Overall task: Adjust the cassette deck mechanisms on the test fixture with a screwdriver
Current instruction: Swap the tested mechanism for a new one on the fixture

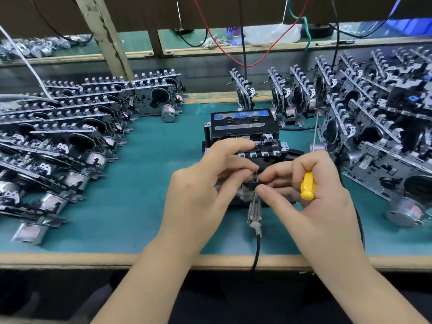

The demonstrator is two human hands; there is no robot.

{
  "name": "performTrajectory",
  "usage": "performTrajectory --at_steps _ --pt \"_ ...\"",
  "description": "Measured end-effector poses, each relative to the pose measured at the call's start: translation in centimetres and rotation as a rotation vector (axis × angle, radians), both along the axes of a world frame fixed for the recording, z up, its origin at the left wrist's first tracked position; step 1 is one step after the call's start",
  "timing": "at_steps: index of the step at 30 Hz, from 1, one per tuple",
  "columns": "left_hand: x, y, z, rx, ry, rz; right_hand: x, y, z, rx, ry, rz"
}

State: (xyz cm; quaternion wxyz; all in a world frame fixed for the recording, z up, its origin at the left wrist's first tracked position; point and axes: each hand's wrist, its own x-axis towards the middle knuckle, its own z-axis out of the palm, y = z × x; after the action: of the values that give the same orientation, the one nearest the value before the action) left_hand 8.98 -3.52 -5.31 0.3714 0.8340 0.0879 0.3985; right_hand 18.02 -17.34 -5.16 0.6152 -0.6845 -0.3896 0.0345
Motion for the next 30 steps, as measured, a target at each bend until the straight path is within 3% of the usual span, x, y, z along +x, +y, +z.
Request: performTrajectory --at_steps 9,14,16,21,30 --pt "-0.2 0.1 -0.1 0.027 -0.019 -0.011 0.0 -0.1 -0.1 -0.002 0.002 0.005" --pt "-1.1 0.5 -1.4 0.442 0.158 0.169 0.4 -0.4 -0.2 -0.032 -0.065 0.016" --pt "-0.4 -0.1 -1.4 0.409 0.234 0.244 0.5 -0.1 0.0 -0.036 -0.122 0.006" --pt "2.4 0.3 0.0 0.316 0.229 0.351 1.5 1.3 1.6 -0.039 -0.348 -0.031" --pt "3.4 1.8 -1.9 0.005 0.199 0.23 3.8 2.0 0.5 -0.123 -0.474 -0.056"
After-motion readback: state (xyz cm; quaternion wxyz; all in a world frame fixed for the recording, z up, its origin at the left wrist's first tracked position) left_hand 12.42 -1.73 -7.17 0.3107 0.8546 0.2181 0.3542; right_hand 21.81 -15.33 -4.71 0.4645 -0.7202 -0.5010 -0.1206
